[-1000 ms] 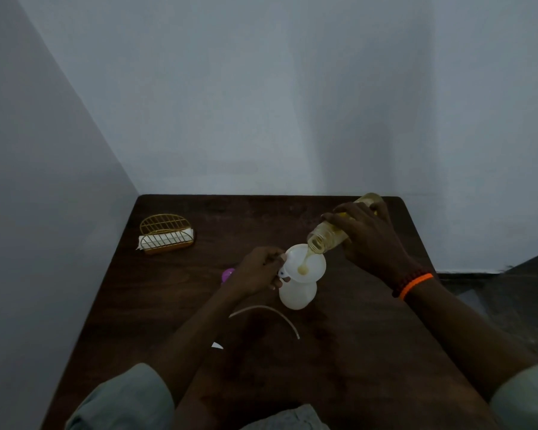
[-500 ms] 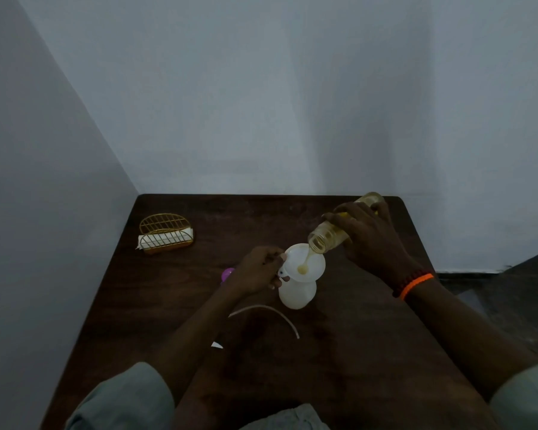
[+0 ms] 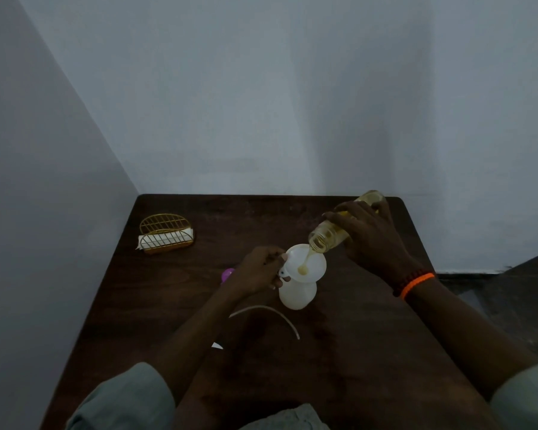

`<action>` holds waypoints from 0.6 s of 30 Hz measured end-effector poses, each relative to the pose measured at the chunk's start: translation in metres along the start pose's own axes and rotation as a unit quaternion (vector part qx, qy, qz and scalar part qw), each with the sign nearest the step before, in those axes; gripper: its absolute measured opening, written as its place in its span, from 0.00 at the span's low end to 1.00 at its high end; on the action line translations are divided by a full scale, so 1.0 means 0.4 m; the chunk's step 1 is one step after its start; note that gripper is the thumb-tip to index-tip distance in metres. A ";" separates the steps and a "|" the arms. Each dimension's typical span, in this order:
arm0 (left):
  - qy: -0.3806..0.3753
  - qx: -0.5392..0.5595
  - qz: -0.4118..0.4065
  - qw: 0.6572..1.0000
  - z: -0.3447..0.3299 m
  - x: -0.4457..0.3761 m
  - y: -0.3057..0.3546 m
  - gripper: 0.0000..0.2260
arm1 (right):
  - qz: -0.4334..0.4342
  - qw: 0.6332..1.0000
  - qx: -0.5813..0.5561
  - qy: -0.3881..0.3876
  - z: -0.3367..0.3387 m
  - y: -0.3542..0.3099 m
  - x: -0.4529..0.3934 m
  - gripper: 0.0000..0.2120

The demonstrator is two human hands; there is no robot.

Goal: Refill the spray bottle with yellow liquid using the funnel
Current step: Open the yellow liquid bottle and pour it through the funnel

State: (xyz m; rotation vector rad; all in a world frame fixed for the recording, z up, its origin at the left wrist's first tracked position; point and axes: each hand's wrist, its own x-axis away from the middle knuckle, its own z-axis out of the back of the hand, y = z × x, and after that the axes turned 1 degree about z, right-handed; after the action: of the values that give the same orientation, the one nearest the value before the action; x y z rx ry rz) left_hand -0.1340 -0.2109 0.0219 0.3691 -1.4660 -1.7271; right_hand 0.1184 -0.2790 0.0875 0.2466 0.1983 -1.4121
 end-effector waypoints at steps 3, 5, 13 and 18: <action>0.001 0.002 0.004 1.000 0.001 -0.001 -0.002 0.12 | 0.000 1.000 0.001 0.002 0.002 0.001 0.000 0.32; 0.001 0.001 0.001 1.000 0.001 0.001 0.000 0.12 | 0.000 1.000 0.003 -0.001 0.002 0.000 0.000 0.32; 0.002 0.002 -0.001 1.000 0.001 0.005 0.005 0.12 | -0.002 1.000 0.003 -0.002 0.003 0.002 -0.001 0.33; 0.000 0.005 0.001 1.000 0.001 0.006 0.005 0.11 | -0.004 1.000 0.009 -0.001 0.002 0.003 -0.003 0.33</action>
State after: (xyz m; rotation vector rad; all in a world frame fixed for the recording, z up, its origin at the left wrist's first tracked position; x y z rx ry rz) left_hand -0.1349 -0.2122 0.0245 0.3738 -1.4746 -1.7193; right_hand 0.1194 -0.2780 0.0888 0.2594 0.1847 -1.4231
